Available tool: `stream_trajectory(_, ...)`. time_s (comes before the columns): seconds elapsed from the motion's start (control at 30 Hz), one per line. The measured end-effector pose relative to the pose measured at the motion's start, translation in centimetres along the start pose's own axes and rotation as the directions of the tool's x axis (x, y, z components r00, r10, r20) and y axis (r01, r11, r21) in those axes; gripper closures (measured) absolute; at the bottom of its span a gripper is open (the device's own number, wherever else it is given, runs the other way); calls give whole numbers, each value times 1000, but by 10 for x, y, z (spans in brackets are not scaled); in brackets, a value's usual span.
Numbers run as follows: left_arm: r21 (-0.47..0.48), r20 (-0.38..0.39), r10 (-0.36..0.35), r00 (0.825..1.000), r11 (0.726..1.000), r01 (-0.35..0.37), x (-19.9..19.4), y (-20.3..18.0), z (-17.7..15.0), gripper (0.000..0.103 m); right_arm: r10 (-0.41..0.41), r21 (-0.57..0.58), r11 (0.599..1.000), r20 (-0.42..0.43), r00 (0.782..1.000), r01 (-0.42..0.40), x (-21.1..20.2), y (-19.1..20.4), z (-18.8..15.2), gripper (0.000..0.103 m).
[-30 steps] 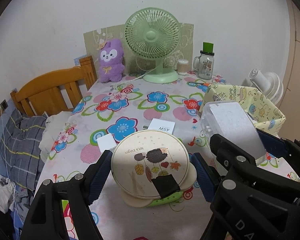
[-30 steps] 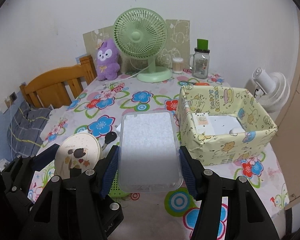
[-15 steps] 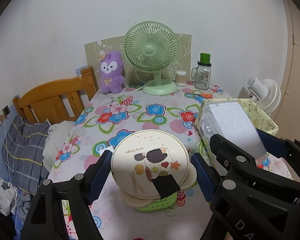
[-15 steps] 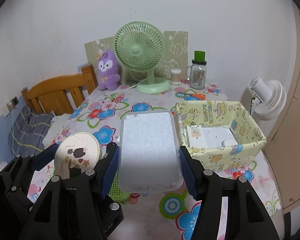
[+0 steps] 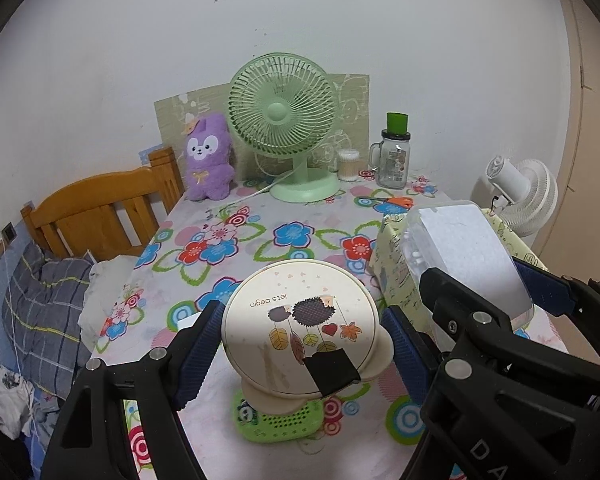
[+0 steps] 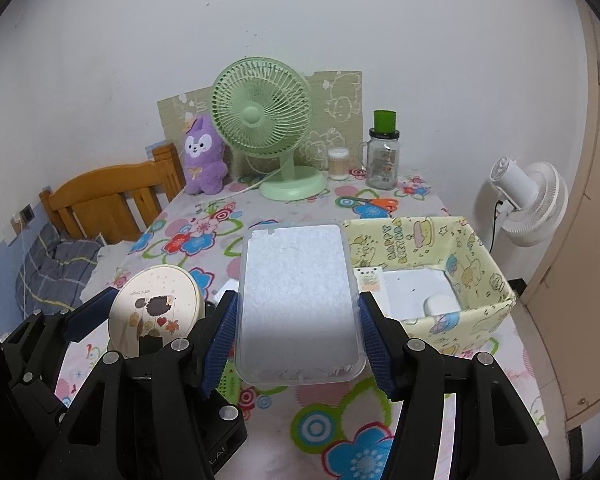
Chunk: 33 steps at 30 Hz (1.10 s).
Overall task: Organize rigid objects
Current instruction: 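Lift the translucent case with the right gripper while the left gripper lifts the round mirror, then carry the case and mirror over the yellow box and lower them inside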
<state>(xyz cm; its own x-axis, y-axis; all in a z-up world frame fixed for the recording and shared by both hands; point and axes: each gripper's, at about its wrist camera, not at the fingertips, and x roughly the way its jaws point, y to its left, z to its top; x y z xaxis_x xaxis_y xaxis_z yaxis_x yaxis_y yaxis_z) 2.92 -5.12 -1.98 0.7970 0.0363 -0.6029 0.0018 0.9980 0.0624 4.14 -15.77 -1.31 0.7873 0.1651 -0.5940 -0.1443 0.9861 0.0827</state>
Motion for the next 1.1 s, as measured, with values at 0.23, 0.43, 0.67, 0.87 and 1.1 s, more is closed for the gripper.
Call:
stream_trajectory(0.23, 6, -4, -10, 1000, 1000, 10, 12, -19, 10, 22, -10, 9, 1000, -4, 1000, 10, 9, -22, 9, 41)
stream_trajectory(0.43, 14, -2, -18, 1000, 1000, 18, 23, -39, 20, 22, -18, 17, 1000, -1, 1000, 18, 17, -42, 17, 41)
stream_trajectory(0.67, 34, -5, -29, 1000, 999, 29, 35, -57, 28, 22, -31, 33, 999, -2, 1000, 31, 26, -63, 24, 41)
stream_trajectory(0.87, 51, -1, -36, 999, 998, 36, 45, -71, 36, 22, -46, 49, 998, 3, 999, 46, 34, -79, 27, 41)
stream_trajectory(1.1, 64, -2, -65, 998, 996, 65, 58, -91, 44, 22, -77, 56, 995, 1, 997, 77, 42, -101, 33, 41)
